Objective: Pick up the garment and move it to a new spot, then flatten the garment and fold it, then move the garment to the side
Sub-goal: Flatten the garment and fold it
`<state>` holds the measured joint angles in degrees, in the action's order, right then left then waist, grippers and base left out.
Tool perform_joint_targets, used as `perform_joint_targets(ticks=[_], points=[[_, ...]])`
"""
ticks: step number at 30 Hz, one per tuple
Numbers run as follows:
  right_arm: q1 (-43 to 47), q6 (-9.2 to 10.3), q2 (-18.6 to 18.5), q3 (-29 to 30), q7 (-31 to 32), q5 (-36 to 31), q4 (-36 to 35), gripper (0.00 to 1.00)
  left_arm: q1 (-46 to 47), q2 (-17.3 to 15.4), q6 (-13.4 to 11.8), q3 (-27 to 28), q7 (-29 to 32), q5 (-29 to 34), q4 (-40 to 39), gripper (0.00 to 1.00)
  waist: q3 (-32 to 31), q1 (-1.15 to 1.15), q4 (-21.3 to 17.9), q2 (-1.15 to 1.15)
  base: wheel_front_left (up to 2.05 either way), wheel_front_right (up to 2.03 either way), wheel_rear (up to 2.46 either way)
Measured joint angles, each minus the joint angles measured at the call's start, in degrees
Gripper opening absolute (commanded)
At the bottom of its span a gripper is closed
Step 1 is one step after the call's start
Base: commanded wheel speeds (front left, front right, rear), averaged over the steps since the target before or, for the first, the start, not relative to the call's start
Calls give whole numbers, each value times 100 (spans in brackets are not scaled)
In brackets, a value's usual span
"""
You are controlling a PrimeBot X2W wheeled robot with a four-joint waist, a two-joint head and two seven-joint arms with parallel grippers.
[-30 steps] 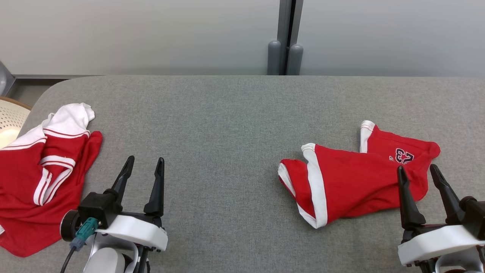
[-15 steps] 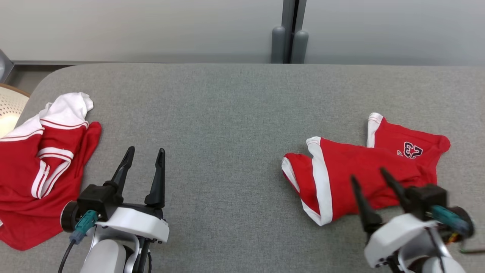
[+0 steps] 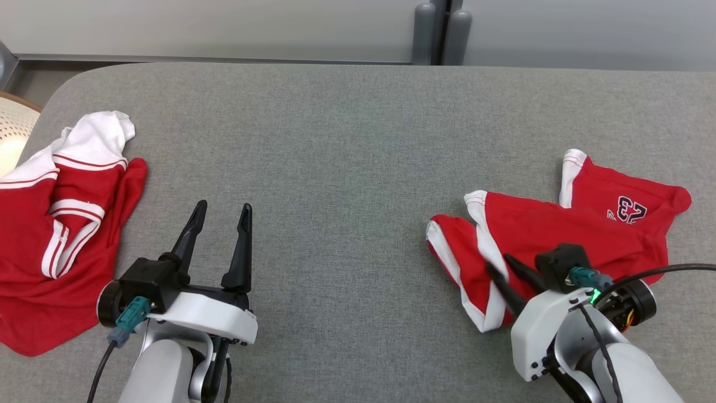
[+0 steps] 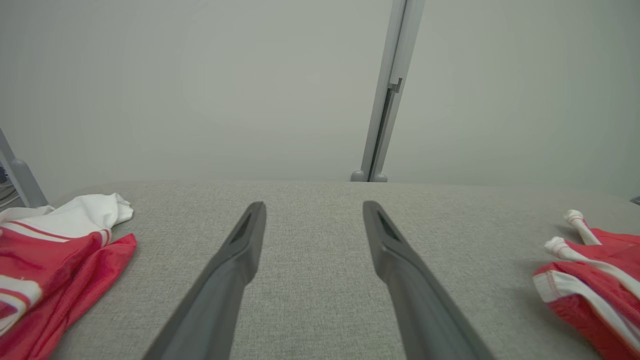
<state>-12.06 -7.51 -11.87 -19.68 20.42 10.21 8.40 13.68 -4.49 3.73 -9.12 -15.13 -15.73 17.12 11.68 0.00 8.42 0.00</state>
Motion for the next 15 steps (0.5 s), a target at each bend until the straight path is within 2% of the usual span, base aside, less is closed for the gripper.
perform_joint_targets(ticks=[3, 7, 12, 15], points=[[-1, 0, 38, 148, -34, -19, 46, 0, 31, 8, 0, 19, 0, 3, -1, 100, 41, 0, -11, 0, 0, 0, 0], [96, 0, 278, 615, -316, -9, 11, 0, 73, 11, 9, 53, 0, 25, -23, 100, 64, 0, -35, 0, 0, 0, 0], [450, 0, 706, 1606, -736, 67, -71, 0, 79, 12, 23, 82, -1, 60, -56, 100, 88, 0, -75, 0, 0, 0, 0], [661, 0, 876, 2254, -1007, 346, -27, 0, 81, 15, 31, 101, 0, 71, -67, 100, 104, 0, -114, 0, 0, 0, 0]])
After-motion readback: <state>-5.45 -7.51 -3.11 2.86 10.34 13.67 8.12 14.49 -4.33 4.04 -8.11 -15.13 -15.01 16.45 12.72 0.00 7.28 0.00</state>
